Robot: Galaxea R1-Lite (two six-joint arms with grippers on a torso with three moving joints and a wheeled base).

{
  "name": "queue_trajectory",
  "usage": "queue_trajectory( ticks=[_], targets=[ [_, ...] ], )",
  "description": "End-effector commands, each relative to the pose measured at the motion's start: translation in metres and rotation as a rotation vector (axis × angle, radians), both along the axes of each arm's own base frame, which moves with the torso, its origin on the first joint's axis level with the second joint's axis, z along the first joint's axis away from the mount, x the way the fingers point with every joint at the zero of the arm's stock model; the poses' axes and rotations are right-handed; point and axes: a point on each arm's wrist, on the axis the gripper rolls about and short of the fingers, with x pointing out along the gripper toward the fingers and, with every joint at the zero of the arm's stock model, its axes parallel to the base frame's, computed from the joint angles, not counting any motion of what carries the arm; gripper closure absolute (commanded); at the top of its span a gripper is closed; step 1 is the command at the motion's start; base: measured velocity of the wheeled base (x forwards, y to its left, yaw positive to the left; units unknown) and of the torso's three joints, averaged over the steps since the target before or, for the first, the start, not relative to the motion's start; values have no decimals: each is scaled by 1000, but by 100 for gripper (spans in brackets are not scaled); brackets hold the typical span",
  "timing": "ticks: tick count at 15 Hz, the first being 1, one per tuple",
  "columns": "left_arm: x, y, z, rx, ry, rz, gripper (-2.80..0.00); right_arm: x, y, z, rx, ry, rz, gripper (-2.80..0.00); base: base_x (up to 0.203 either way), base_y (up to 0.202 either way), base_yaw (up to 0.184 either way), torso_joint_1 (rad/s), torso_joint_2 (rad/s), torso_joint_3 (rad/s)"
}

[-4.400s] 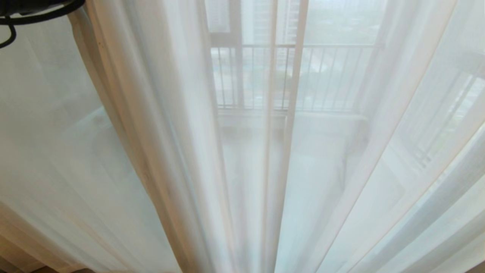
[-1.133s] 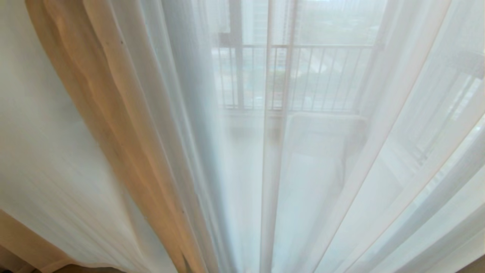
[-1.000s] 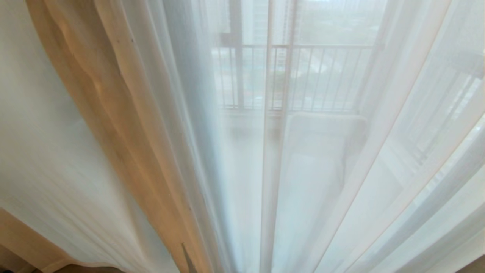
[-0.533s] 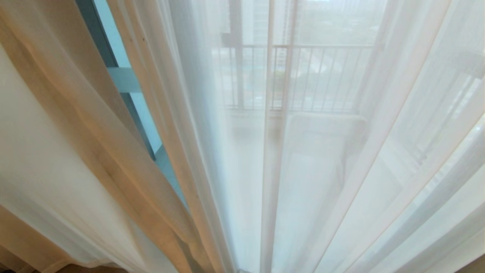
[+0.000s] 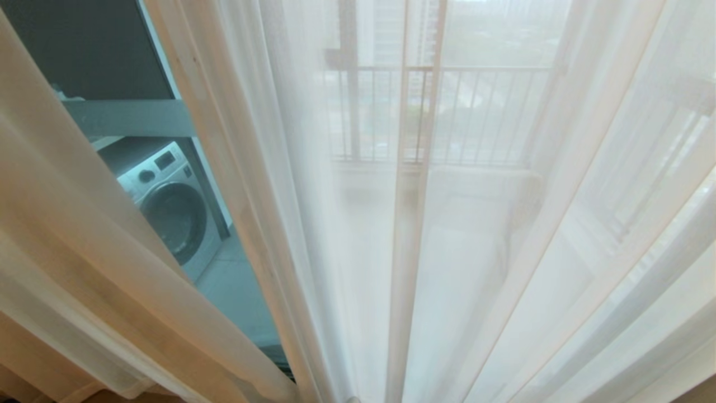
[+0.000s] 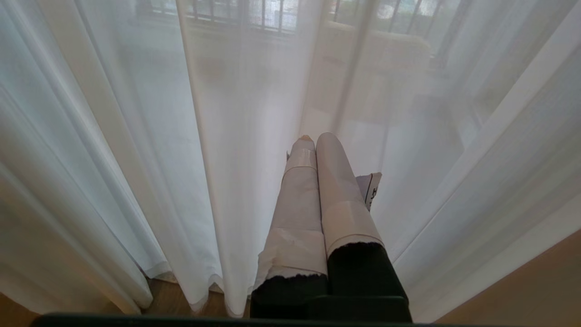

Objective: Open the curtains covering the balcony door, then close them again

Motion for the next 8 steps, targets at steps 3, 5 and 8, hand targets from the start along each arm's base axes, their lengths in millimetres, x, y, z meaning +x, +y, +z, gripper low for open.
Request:
queue_trajectory(
  ticks=[3,5,8],
  targets=[
    [-15,7,0,-8,-28,12,0,0,0,0,-1,1,1,0,0,0,0,0,0,0],
    [-17,8,0,-10,-33,14,0,0,0,0,-1,0,1,0,0,0,0,0,0,0],
    [-17,8,3,-11,-42,14,0,0,0,0,-1,1,1,0,0,0,0,0,0,0]
  ],
)
